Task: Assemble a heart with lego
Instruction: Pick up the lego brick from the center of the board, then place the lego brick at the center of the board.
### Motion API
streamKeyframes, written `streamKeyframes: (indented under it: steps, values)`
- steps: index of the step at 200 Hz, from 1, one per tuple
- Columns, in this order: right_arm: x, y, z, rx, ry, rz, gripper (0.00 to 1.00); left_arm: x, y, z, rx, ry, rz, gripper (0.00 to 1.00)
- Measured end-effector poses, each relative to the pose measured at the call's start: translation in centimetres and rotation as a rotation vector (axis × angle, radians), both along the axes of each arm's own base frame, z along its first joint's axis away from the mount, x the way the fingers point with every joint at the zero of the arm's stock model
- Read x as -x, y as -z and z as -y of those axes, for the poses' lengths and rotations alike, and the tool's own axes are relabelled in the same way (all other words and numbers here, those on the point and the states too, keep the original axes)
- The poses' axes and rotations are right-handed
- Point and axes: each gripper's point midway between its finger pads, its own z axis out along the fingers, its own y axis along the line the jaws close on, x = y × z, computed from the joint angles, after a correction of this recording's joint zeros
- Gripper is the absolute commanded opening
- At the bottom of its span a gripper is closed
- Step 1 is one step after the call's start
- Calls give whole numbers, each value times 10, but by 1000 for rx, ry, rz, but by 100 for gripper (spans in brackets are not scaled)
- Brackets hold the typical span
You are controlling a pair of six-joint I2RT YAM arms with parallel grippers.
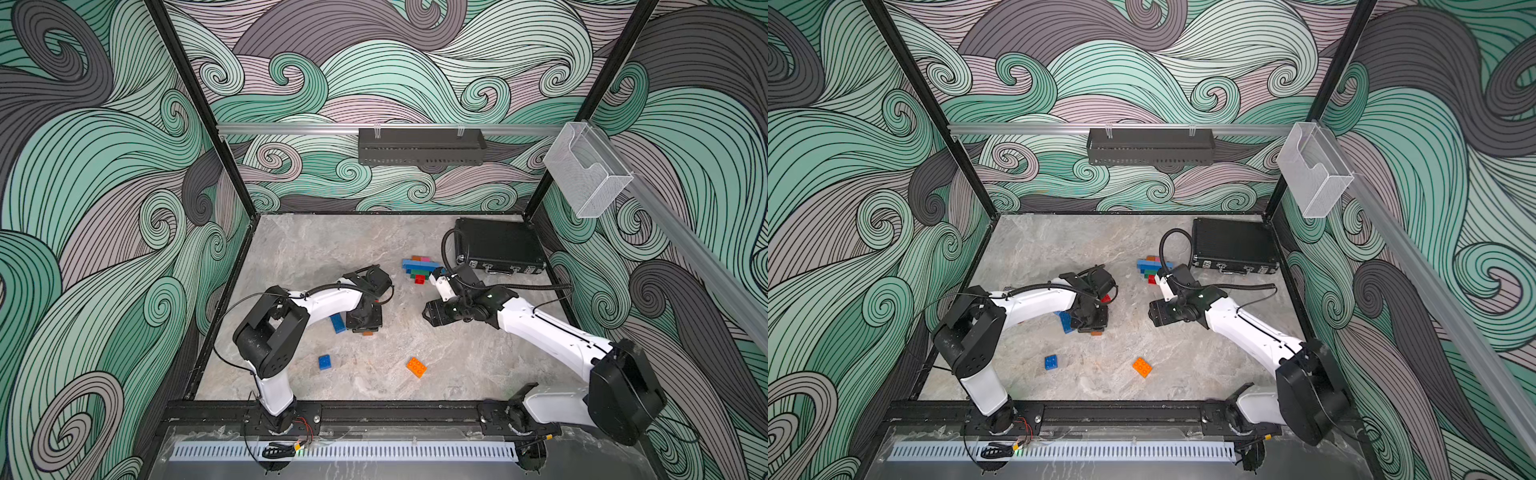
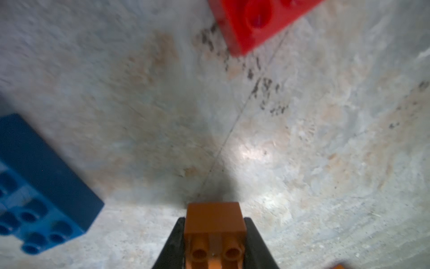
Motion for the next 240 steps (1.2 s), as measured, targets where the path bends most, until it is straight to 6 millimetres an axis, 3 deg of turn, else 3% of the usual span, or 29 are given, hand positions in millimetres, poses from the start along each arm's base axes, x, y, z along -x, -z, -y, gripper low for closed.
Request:
streamKeyframes:
  steps: [35,80,107,144,177,209,240]
  values:
    - [6,-2,3,-8,-2,6,73,10,0,11,0,-11,-2,26]
    - [14,1,7,-6,-4,-4,72,-5,-1,29,12,-25,16,26]
    - [15,2,8,-6,-5,-8,72,-2,6,34,16,-28,-4,27]
    - [16,2,6,-14,-12,-15,72,1,10,39,36,-26,-21,47]
    - [24,3,2,-11,-41,-33,72,1,8,44,65,-19,-20,53]
    - [37,6,-2,6,-78,-59,71,2,1,42,78,-9,-5,54]
    - [52,9,-10,22,-131,-77,69,0,-19,37,112,17,43,54]
